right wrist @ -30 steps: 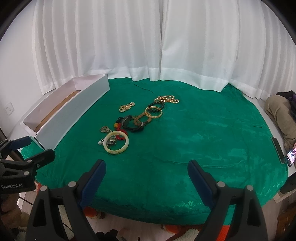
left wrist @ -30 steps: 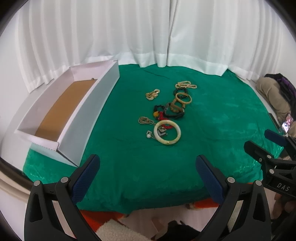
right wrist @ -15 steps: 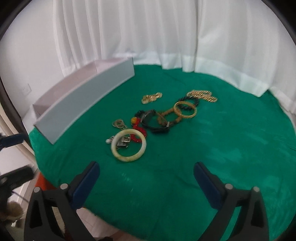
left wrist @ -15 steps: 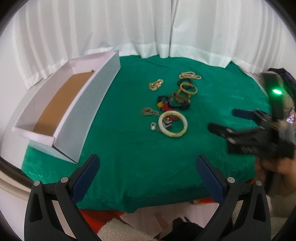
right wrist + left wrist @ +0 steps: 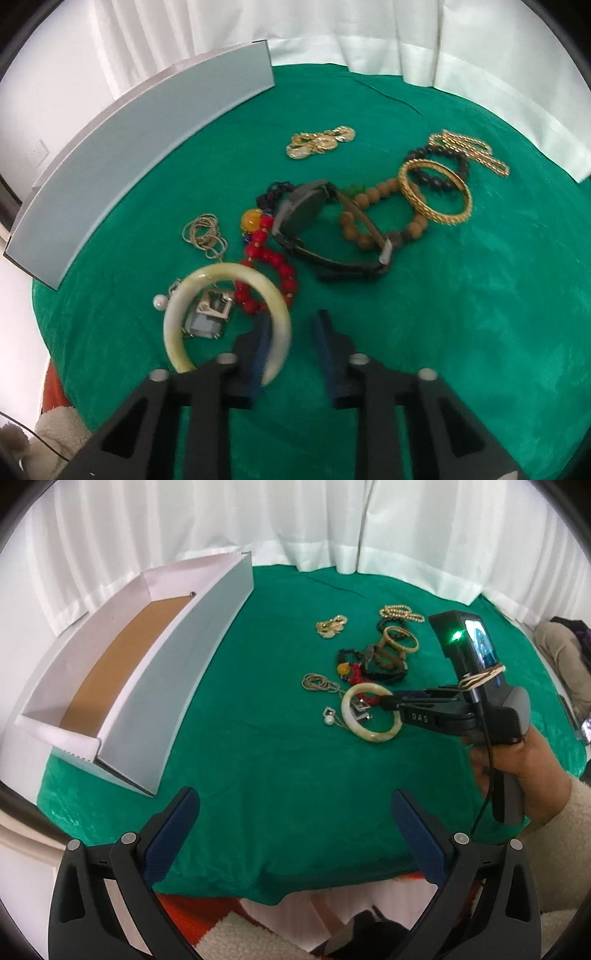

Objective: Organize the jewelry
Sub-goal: 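Lower the right tool onto the pale jade bangle and close it, then grasp the black wristwatch with the left tool while the right tool lifts the jade bangle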

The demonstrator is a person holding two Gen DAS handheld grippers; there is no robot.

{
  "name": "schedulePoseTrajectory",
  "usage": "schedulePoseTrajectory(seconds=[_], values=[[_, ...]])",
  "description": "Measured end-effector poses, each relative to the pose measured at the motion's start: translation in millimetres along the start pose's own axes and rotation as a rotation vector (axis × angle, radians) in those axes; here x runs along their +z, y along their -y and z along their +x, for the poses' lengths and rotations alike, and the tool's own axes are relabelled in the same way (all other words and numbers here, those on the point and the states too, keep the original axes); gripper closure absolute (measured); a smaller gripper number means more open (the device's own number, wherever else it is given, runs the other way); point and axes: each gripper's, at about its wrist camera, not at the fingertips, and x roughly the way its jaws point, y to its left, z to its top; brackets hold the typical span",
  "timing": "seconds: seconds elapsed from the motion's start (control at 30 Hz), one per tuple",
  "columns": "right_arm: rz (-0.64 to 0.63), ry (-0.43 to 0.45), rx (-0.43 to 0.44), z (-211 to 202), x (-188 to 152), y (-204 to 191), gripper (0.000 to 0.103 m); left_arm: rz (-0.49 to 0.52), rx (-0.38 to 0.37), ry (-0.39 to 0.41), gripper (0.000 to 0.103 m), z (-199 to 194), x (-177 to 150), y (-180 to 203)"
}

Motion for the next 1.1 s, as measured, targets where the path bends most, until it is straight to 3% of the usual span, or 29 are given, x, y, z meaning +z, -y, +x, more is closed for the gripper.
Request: schedulePoseTrajectory(seconds=[0.13, 0.33, 0.53, 0.67, 0.77, 0.87, 0.93, 1.03, 1.1], values=[[-0.016, 0.009, 0.011, -4.3, -1.8, -3.1, 0.092, 0.020, 0.011, -0.015, 0.000, 10.1, 4.3, 1.8], [0.158, 0.084, 0.108, -37.1, -13.6, 25.5, 0.092, 0.041, 0.004, -0.024, 0.000, 24.9, 21.7, 1.0], [0.338, 0.124, 0.192, -69.0, -34.8, 72.9, 0.092, 0.070, -0.077, -0.019, 0.000, 42.9, 54.8, 15.7], [0.400, 0.145, 0.190, -89.8, -51.7, 93.0, 0.092, 0.113, -0.132, 0.014, 0.001, 61.6, 90.7, 35.9], [0.423, 0.154, 0.183, -93.0, -63.1, 101.2, 0.092, 0.165, -0.155, -0.006, 0.003, 93.5, 115.1, 56.3], [0.451, 0.165, 0.181, -99.0, -73.4, 108.7, 0.091, 0.223, -0.124, -0.053, 0.029, 129.5, 129.1, 75.4], [0.468, 0.170, 0.182, -100.4, -78.0, 112.4, 0.091, 0.227, -0.122, -0.100, 0.039, 151.1, 134.8, 81.0], [0.482, 0.174, 0.181, -103.3, -85.7, 115.3, 0.091, 0.222, -0.127, -0.128, 0.062, 168.8, 139.5, 85.3], [0.488, 0.174, 0.180, -105.5, -88.6, 118.2, 0.091, 0.240, -0.123, -0.138, 0.082, 176.3, 140.0, 90.5]])
